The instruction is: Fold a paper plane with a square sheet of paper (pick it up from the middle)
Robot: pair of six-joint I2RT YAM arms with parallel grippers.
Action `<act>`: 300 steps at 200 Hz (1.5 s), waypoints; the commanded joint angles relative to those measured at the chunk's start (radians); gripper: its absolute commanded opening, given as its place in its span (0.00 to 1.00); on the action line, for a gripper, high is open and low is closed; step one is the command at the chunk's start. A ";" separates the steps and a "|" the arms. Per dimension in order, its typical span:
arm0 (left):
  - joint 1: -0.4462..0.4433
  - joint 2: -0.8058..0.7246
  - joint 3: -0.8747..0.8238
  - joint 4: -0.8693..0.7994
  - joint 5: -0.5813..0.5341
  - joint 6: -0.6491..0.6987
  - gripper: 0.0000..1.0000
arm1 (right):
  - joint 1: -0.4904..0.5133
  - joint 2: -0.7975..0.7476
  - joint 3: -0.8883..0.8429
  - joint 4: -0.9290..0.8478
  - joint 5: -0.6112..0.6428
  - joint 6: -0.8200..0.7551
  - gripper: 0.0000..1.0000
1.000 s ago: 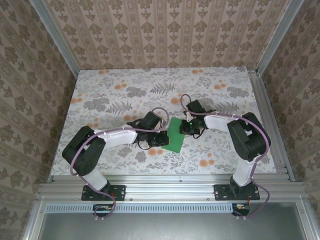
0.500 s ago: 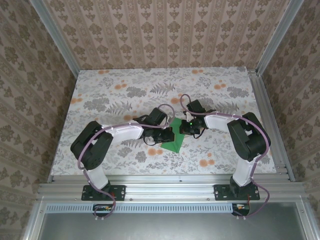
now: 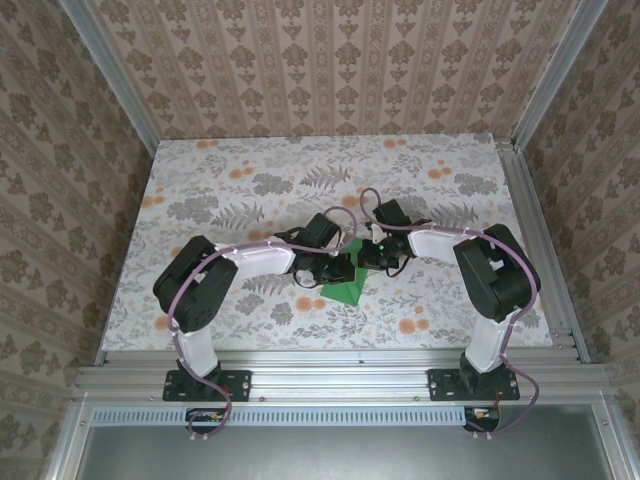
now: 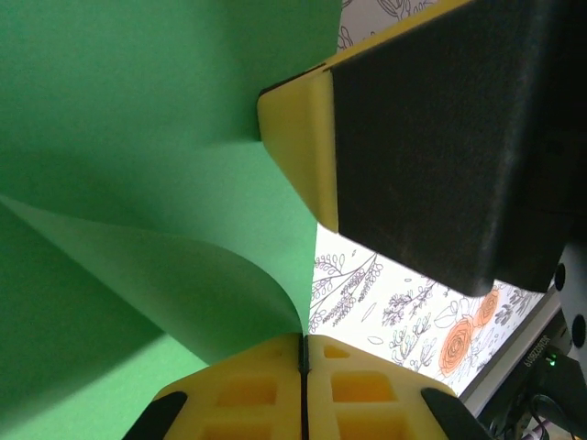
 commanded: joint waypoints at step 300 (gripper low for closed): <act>-0.006 0.030 -0.010 -0.015 -0.110 0.023 0.08 | 0.001 0.040 -0.041 -0.001 -0.007 0.007 0.11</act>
